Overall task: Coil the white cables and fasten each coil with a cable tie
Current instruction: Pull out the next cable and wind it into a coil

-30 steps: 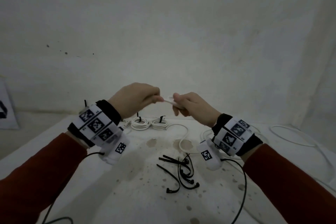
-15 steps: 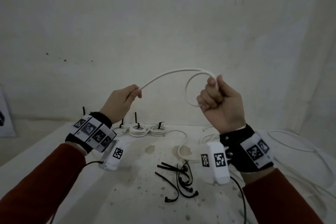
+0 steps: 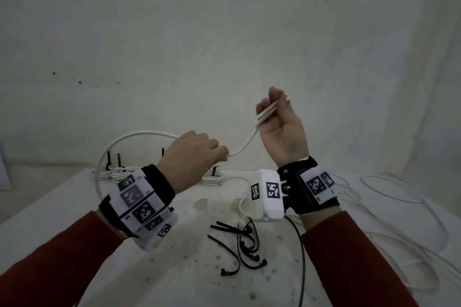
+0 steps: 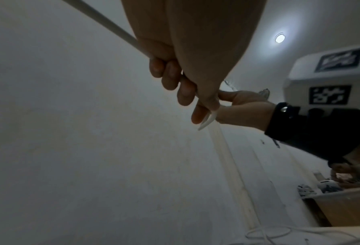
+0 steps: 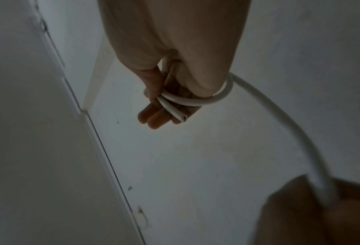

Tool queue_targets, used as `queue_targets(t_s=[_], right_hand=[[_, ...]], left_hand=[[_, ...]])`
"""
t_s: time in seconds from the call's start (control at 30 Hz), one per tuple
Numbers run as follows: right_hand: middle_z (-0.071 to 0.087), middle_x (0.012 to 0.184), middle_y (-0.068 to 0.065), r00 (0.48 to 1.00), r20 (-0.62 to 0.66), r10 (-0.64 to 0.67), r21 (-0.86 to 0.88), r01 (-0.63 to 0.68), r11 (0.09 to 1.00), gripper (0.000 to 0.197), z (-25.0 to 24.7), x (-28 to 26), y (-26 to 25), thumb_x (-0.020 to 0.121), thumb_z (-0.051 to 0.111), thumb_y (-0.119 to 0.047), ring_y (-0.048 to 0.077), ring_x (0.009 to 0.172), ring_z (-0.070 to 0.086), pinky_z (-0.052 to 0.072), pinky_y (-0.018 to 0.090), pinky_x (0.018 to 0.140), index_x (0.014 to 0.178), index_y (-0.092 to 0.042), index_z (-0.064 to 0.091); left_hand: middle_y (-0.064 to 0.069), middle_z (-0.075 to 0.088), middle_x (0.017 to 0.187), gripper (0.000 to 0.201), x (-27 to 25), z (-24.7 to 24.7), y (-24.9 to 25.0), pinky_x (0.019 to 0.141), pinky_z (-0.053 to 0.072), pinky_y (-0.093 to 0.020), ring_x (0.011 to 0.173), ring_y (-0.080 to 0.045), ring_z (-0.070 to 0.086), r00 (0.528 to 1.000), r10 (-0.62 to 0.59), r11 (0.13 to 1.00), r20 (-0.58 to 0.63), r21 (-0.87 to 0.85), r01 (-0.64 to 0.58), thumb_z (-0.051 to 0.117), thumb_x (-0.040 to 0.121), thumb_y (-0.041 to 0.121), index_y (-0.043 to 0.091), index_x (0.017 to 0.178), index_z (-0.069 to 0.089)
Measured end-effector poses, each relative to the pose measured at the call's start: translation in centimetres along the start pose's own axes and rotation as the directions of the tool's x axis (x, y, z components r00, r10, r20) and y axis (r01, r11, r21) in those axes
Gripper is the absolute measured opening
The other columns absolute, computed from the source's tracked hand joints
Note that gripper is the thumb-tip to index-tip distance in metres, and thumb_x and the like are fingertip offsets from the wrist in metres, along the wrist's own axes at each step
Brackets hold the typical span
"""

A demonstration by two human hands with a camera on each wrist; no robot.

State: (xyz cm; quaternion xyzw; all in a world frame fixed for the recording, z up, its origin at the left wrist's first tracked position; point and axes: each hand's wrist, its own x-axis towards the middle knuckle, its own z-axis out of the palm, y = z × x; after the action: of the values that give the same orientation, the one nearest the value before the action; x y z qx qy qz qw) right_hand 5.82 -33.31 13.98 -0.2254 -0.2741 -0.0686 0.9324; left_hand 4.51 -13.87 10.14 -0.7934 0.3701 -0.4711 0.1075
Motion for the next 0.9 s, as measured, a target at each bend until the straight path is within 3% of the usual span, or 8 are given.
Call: queue_targets(t_s=[0.1,0.23,0.3,0.37,0.47,0.6,0.77,0.9], right_hand=[[0.074,0.085,0.002,0.999,0.033,0.008,-0.326,0.003,0.945,0.014,-0.6,-0.2,1.2,0.101,0.04,-0.011,0.013,0.067,0.068,0.056,0.026,0.073,0.095,-0.009,0.052],[0.07,0.082,0.009,0.974,0.218,0.058,-0.819,0.15,0.554,0.008,-0.9,-1.0,2.4,0.101,0.043,-0.008,0.017,0.058,0.066,0.053,0.026,0.059,0.095,-0.006,0.048],[0.068,0.077,0.004,0.95,0.274,0.151,-0.91,0.205,0.361,0.008,-1.0,-1.3,2.5,0.1,0.044,-0.008,0.015,0.054,0.063,0.05,0.025,0.056,0.094,-0.007,0.049],[0.066,0.071,-0.002,0.927,0.277,0.251,-0.938,0.205,0.278,0.008,-1.0,-1.6,2.2,0.1,0.044,-0.008,0.019,0.051,0.062,0.048,0.025,0.053,0.094,-0.008,0.05],[0.061,0.064,0.004,0.886,0.248,0.391,-0.953,0.151,0.262,0.013,-0.9,-2.0,1.4,0.1,0.043,-0.008,0.021,0.044,0.051,0.042,0.026,0.046,0.09,-0.005,0.05],[0.042,0.054,-0.004,0.855,0.175,0.489,-0.971,0.069,0.228,0.026,-1.3,-2.6,0.5,0.1,0.044,-0.009,0.007,0.045,0.038,0.03,0.019,0.044,0.087,0.012,0.052],[0.029,0.05,-0.004,0.86,0.164,0.483,-0.918,-0.046,0.394,0.025,-1.6,-3.4,-0.9,0.089,0.044,-0.016,0.009,0.044,0.024,0.019,0.019,0.043,0.071,-0.002,0.056],[0.026,0.048,-0.004,0.854,0.172,0.491,-0.904,-0.061,0.423,0.026,-2.0,-3.9,-1.7,0.085,0.041,-0.016,0.01,0.043,0.02,0.018,0.019,0.042,0.066,-0.005,0.054]], left_hand=[[0.005,0.057,0.062,0.029,0.3,-0.5,0.6,0.054,0.039,-0.027,0.058,-0.019,0.055,0.999,0.045,0.999,0.01,0.021,-0.046,0.041,0.089,0.032,0.021,0.076,0.065],[0.003,0.06,0.064,0.03,0.6,-1.2,0.8,0.051,0.039,-0.027,0.057,-0.02,0.057,0.997,0.061,0.998,-0.04,0.003,-0.061,0.041,0.089,0.031,0.017,0.077,0.065],[0.002,0.061,0.064,0.029,0.6,-1.7,0.7,0.044,0.036,-0.026,0.052,-0.02,0.056,0.998,0.037,0.999,-0.053,-0.022,-0.039,0.041,0.09,0.032,0.015,0.08,0.063],[0.003,0.061,0.064,0.029,0.4,-2.1,0.2,0.041,0.033,-0.025,0.05,-0.019,0.056,0.999,-0.016,0.999,-0.036,-0.043,0.015,0.04,0.091,0.036,0.016,0.084,0.059],[0.005,0.061,0.067,0.038,-0.2,-2.4,-0.8,0.04,0.033,-0.024,0.052,-0.019,0.058,0.993,-0.114,0.991,-0.029,-0.067,0.112,0.036,0.092,0.043,0.017,0.078,0.061],[0.006,0.062,0.07,0.039,-0.3,-3.1,-1.5,0.039,0.038,-0.027,0.055,-0.019,0.059,0.986,-0.15,0.983,-0.071,-0.119,0.141,0.039,0.092,0.046,0.019,0.08,0.063],[0.005,0.059,0.072,0.048,-0.1,-3.1,-2.6,0.044,0.038,-0.027,0.06,-0.018,0.055,0.972,-0.219,0.949,-0.083,-0.249,0.192,0.032,0.094,0.052,0.02,0.093,0.068],[0.006,0.052,0.07,0.057,0.2,-2.1,-2.9,0.046,0.039,-0.028,0.06,-0.008,0.04,0.97,-0.233,0.912,-0.07,-0.362,0.193,0.023,0.096,0.058,0.024,0.102,0.069]])
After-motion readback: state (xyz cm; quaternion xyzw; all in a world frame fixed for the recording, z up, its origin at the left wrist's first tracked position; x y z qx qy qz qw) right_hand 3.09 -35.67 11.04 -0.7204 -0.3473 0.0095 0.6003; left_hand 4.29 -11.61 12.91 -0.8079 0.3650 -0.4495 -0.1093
